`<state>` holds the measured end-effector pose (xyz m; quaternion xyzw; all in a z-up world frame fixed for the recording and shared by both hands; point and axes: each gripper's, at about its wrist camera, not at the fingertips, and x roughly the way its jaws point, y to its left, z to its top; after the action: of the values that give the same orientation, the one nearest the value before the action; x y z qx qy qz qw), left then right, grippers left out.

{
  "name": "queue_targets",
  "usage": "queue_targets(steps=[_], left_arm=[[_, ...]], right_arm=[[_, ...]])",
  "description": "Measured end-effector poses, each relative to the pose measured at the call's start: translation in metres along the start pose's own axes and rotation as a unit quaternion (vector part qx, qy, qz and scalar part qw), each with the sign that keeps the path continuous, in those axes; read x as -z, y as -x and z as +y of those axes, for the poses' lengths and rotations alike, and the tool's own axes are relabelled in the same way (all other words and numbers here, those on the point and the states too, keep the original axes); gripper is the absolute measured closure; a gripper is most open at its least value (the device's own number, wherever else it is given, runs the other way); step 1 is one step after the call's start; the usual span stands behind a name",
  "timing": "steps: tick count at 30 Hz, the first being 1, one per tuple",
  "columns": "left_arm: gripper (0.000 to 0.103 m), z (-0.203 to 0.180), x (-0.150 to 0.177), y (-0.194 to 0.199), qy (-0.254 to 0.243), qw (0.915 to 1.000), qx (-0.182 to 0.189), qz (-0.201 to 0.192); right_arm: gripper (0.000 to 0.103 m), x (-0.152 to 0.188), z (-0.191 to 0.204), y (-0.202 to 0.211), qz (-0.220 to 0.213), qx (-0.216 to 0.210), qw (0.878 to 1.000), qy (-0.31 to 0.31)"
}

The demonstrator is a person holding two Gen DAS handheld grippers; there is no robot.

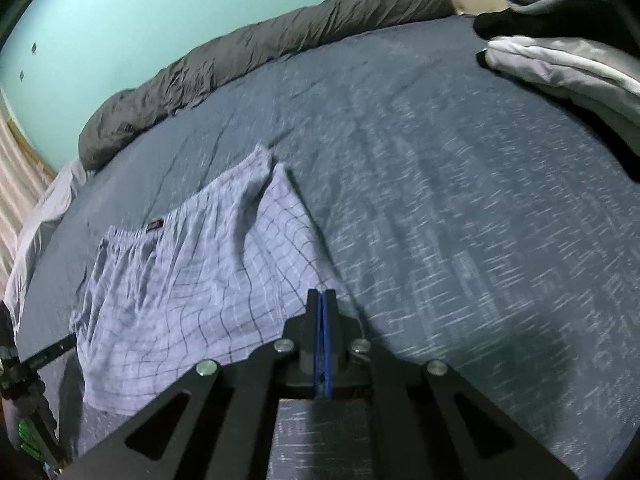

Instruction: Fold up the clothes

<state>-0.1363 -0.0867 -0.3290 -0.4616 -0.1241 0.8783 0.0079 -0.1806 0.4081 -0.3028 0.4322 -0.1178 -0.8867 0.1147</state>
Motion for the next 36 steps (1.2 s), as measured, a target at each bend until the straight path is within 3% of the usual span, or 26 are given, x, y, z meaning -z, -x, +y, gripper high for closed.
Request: queue_targets(steps=[8, 16, 17, 19, 22, 25, 28, 36], left_arm=[[0.1, 0.006, -0.003, 0.007, 0.006, 0.9999, -0.004, -0.011], [0.1, 0.011, -0.01, 0.011, 0.009, 0.9997, -0.008, -0.019], [0.098, 0.01, -0.009, 0.015, 0.007, 0.9997, -0.009, -0.02], [0.084, 0.006, -0.004, 0.023, 0.002, 0.9997, -0.01, -0.022], [0.075, -0.003, 0.003, 0.03, -0.005, 0.9997, 0.001, -0.024], [0.075, -0.01, 0.007, 0.034, -0.012, 0.9997, 0.002, -0.023], [0.075, -0.014, 0.006, 0.034, -0.008, 0.9997, 0.006, -0.02], [0.074, -0.047, 0.034, 0.047, -0.027, 0.9991, 0.032, -0.002]], right_arm=[[0.103, -0.019, -0.035, 0.004, -0.028, 0.025, 0.999, -0.027], [0.102, -0.022, -0.035, -0.006, -0.014, 0.031, 0.999, -0.018], [0.102, -0.022, -0.031, -0.004, -0.014, 0.025, 0.999, -0.014], [0.102, -0.02, -0.022, 0.003, -0.016, 0.004, 1.0, -0.013], [0.099, -0.019, -0.009, 0.014, -0.018, -0.029, 0.999, -0.011], [0.092, -0.012, 0.011, 0.021, -0.009, -0.067, 0.998, -0.005], [0.078, 0.004, 0.041, 0.023, 0.018, -0.103, 0.994, 0.018], [0.077, 0.044, 0.097, 0.026, 0.077, -0.148, 0.984, 0.068]])
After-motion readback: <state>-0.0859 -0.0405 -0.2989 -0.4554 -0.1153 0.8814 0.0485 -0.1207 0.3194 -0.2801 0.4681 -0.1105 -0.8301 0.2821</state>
